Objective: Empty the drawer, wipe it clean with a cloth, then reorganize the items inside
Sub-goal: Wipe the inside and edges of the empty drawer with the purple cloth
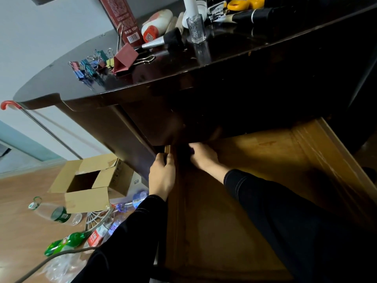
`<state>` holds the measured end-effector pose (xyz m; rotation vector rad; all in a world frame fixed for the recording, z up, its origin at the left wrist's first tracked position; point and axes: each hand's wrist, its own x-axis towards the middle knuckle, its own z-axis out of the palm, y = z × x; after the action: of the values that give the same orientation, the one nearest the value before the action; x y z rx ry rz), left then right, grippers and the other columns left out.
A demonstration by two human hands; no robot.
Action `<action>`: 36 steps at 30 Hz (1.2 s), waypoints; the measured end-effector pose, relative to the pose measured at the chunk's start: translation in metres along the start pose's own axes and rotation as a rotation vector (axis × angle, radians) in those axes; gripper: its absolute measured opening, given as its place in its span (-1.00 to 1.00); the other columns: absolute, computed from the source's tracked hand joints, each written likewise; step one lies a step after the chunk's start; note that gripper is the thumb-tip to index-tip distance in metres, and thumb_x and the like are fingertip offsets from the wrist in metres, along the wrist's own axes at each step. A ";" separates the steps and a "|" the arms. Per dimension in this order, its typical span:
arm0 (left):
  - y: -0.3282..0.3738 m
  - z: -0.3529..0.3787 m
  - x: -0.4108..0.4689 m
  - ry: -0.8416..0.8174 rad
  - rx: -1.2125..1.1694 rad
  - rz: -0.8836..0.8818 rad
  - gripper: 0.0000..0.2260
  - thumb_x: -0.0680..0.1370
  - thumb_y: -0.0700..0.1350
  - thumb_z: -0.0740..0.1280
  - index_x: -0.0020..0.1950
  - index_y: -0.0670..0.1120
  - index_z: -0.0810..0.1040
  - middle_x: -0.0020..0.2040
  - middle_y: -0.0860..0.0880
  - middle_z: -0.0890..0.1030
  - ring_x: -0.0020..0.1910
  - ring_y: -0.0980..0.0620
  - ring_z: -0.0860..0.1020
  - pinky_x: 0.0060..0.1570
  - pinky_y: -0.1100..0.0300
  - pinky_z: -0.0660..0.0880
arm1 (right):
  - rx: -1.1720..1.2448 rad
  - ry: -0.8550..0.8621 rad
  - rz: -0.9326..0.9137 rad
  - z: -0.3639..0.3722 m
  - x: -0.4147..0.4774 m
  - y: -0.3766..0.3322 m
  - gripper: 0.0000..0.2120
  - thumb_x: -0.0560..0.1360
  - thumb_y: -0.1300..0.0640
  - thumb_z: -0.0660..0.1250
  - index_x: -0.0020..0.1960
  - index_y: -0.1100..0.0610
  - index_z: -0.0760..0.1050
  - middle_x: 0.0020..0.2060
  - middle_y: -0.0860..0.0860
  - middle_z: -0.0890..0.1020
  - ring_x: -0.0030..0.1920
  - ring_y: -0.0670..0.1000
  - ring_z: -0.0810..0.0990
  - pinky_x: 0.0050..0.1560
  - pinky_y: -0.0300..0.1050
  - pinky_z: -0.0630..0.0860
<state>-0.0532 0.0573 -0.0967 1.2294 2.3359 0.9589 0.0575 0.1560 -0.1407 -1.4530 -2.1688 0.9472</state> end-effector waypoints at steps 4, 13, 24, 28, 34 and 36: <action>-0.001 0.000 -0.001 0.027 -0.063 -0.036 -0.72 0.69 0.08 0.05 0.16 0.00 0.49 0.03 0.09 0.47 0.06 0.03 0.42 0.06 0.15 0.24 | 0.080 0.135 -0.114 0.011 -0.013 -0.010 -0.67 0.57 0.29 0.24 0.28 0.04 0.52 0.26 0.06 0.58 0.21 0.18 0.57 0.06 0.01 0.51; 0.000 -0.002 -0.004 0.032 -0.093 -0.053 -0.74 0.71 0.06 0.04 0.19 0.03 0.48 0.05 0.09 0.45 0.08 0.06 0.37 0.09 0.17 0.22 | 0.161 -0.027 0.120 0.007 -0.016 -0.003 -0.62 0.59 0.28 0.23 0.39 0.08 0.45 0.30 0.07 0.55 0.31 0.17 0.52 0.20 0.03 0.46; -0.005 0.002 0.001 0.041 -0.079 -0.071 -0.72 0.69 0.02 0.06 -0.17 0.06 0.42 -0.17 0.12 0.52 -0.14 0.06 0.48 -0.04 0.08 0.30 | 0.146 0.053 -0.033 0.014 -0.033 -0.023 -0.51 0.58 0.33 0.25 0.47 0.04 0.41 0.46 0.07 0.43 0.41 0.17 0.44 0.30 0.09 0.48; -0.006 0.002 0.002 0.034 -0.076 -0.059 -0.73 0.69 0.03 0.06 -0.16 0.06 0.42 -0.15 0.12 0.53 -0.15 0.20 0.46 -0.07 0.09 0.30 | 0.076 -0.097 0.045 0.009 -0.034 -0.006 -0.49 0.61 0.31 0.24 0.52 0.02 0.35 0.47 0.06 0.42 0.41 0.15 0.45 0.33 0.06 0.46; -0.004 0.002 0.003 0.051 -0.060 -0.084 -0.73 0.69 0.01 0.08 -0.18 0.05 0.41 -0.18 0.14 0.52 -0.16 0.10 0.49 -0.09 0.08 0.30 | 0.234 0.098 -0.052 0.019 -0.040 -0.026 -0.49 0.56 0.35 0.26 0.47 0.06 0.43 0.49 0.07 0.39 0.45 0.17 0.38 0.35 0.10 0.43; -0.004 0.002 0.002 0.043 -0.061 -0.083 -0.72 0.69 0.01 0.08 -0.19 0.09 0.40 -0.18 0.19 0.48 -0.17 0.19 0.45 -0.04 0.10 0.28 | 0.170 0.002 0.005 0.022 -0.045 -0.015 -0.48 0.58 0.35 0.24 0.49 0.03 0.40 0.50 0.05 0.38 0.45 0.16 0.39 0.36 0.09 0.44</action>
<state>-0.0561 0.0578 -0.1009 1.0900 2.3524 1.0296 0.0522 0.1040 -0.1425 -1.3779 -2.0287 1.1019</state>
